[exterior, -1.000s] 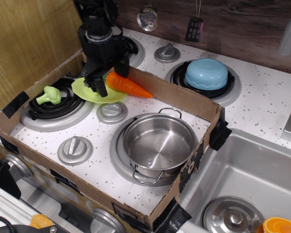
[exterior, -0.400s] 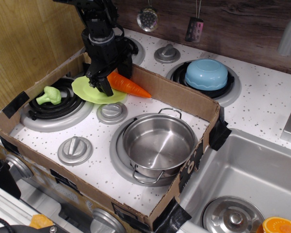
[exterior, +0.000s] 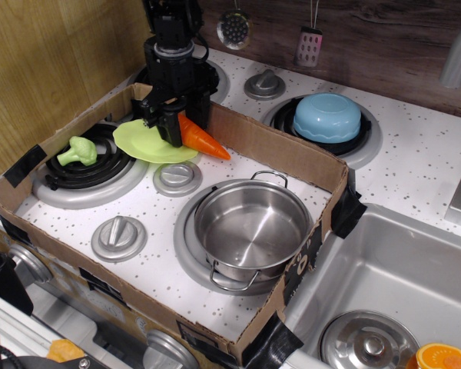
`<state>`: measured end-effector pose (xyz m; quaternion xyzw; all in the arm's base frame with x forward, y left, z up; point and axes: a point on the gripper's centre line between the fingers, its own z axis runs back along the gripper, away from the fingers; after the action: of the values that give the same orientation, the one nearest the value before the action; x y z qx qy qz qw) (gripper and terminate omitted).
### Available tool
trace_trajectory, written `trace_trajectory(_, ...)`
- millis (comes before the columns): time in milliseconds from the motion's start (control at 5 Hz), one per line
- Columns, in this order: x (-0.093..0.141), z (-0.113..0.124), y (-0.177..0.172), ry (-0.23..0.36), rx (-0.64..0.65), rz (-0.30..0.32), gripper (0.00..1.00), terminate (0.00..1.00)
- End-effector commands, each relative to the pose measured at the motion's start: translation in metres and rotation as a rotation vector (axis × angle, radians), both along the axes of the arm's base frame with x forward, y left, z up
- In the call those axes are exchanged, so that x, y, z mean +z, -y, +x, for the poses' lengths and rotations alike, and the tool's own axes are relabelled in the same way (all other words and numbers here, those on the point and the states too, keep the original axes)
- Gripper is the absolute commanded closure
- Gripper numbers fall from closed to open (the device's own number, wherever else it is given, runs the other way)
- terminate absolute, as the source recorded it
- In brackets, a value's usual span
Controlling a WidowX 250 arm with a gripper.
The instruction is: Take carrot off plate
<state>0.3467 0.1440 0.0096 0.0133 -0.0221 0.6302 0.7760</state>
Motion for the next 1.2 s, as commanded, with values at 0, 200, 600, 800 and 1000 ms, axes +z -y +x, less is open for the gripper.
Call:
trace_trajectory(0,0.016,-0.010,-0.010,0.043,0.010,0.080,1.00,0.00)
trace_trajectory(200,0.038,-0.020,-0.014,0.077,0.075,0.106,1.00,0.00)
trace_trajectory(600,0.069,-0.059,-0.018,0.083,0.094,0.166,1.00,0.00)
trace_trajectory(800,0.075,-0.085,-0.021,0.068,0.135,0.187,1.00,0.00)
trace_trajectory(1000,0.069,-0.107,-0.026,0.056,0.166,0.153,1.00,0.00)
